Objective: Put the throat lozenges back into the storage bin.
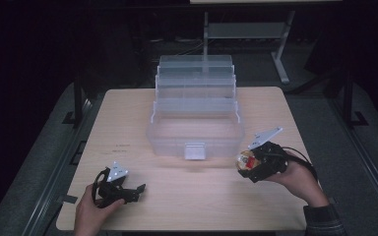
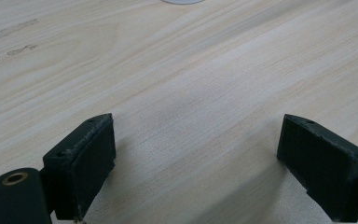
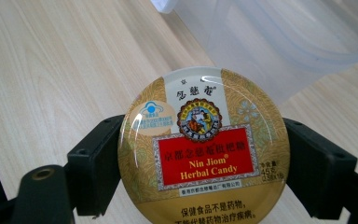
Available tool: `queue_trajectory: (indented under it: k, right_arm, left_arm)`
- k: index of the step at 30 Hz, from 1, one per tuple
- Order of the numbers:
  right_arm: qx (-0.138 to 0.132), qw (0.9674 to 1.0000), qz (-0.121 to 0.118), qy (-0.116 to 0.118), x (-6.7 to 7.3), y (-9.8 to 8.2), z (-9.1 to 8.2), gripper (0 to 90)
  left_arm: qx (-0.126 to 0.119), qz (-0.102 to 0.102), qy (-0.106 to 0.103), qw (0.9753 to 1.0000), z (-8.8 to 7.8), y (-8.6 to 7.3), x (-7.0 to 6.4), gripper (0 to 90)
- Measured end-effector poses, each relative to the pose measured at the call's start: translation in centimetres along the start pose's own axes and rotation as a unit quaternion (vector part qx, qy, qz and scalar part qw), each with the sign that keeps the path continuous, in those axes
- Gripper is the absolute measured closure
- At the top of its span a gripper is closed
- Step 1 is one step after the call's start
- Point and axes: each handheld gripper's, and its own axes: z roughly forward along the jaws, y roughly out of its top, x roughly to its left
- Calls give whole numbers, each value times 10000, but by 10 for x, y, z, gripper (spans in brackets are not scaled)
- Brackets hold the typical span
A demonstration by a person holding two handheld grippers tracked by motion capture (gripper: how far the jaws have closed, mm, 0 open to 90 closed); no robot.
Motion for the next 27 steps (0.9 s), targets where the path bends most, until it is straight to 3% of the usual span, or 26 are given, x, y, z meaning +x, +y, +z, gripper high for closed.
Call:
queue_trajectory:
  k: [27]
  right_arm:
    - [-136,9999,32,-97,-19,27,-11,196]
  left_arm:
    - [2,12,3,10000,0,0,0,105]
